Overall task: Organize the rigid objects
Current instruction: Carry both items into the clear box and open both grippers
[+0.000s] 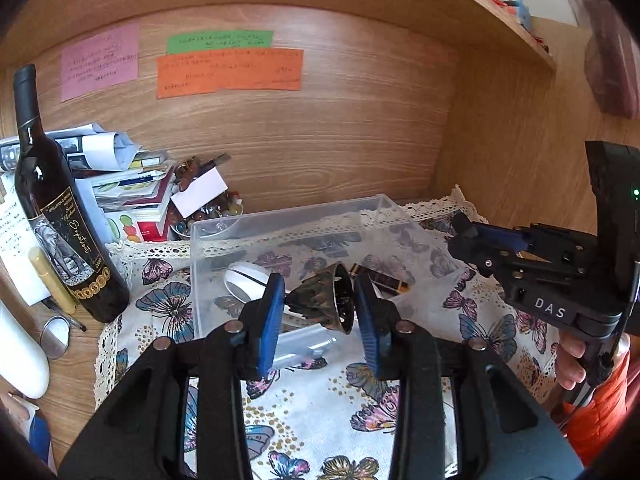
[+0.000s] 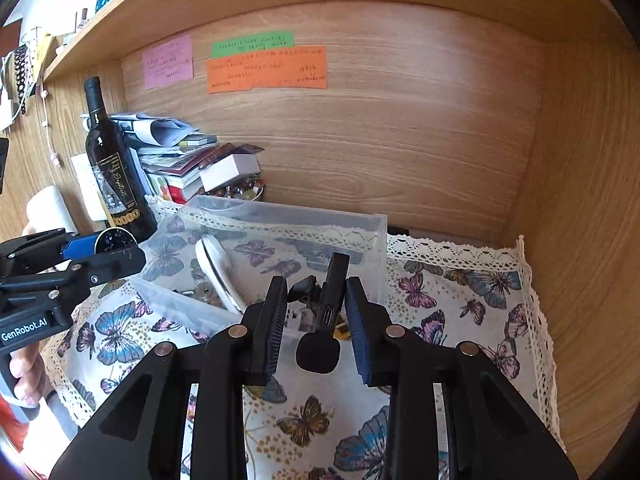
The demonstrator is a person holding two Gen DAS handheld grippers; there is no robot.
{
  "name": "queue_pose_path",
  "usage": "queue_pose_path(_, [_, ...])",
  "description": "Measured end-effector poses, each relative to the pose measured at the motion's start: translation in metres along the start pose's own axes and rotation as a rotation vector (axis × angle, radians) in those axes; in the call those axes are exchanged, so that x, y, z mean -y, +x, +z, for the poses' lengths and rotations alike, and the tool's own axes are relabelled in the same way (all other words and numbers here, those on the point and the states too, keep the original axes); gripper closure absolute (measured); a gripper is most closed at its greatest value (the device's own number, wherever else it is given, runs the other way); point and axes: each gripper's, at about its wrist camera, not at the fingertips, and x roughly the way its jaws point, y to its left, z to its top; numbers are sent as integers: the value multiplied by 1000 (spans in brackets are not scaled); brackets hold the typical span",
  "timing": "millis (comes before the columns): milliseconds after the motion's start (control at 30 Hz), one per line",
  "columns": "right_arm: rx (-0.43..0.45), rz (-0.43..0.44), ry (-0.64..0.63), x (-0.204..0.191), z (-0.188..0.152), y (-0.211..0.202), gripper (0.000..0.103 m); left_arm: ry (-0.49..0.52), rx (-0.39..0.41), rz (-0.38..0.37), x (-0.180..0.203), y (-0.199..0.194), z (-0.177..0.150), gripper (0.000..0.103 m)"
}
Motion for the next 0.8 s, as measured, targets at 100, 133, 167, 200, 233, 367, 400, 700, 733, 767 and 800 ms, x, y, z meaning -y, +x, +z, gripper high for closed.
queue_pose_path(100, [-19,-4,-11,1,4,11,76,-17,-24,8,-9,11,1,68])
queue_pose_path(133, [-30,0,-10,2,5,15,76,-21,-32,12,-10,14,0,68])
queue_pose_path(167, [-42,3,-9,3,6,21,76,-26,-42,18,-13,19,0,68])
queue_pose_path(200, [-52,-1,-11,3,6,25,76,-28,-50,24,-15,23,-1,68])
queue_pose_path(233, [-61,-10,-15,4,6,30,76,-30,-60,31,-17,28,-1,68])
queue_pose_path(367, [-102,-13,-19,5,4,47,76,-70,-121,28,-29,49,-5,68])
queue_pose_path(400, [-110,-13,-19,5,4,50,76,-88,-138,20,-33,54,-6,68])
queue_pose_path(700, [-156,-9,-43,-2,-2,72,75,-135,-183,16,-41,68,-11,68])
queue_pose_path(733, [-156,-6,-48,-3,-3,72,72,-131,-180,15,-41,66,-10,66])
queue_pose_path(767, [-154,-3,-48,-4,-3,70,67,-128,-175,12,-40,64,-9,64])
queue_pose_path(800, [-150,1,-49,-4,-2,69,65,-126,-167,9,-39,62,-9,58])
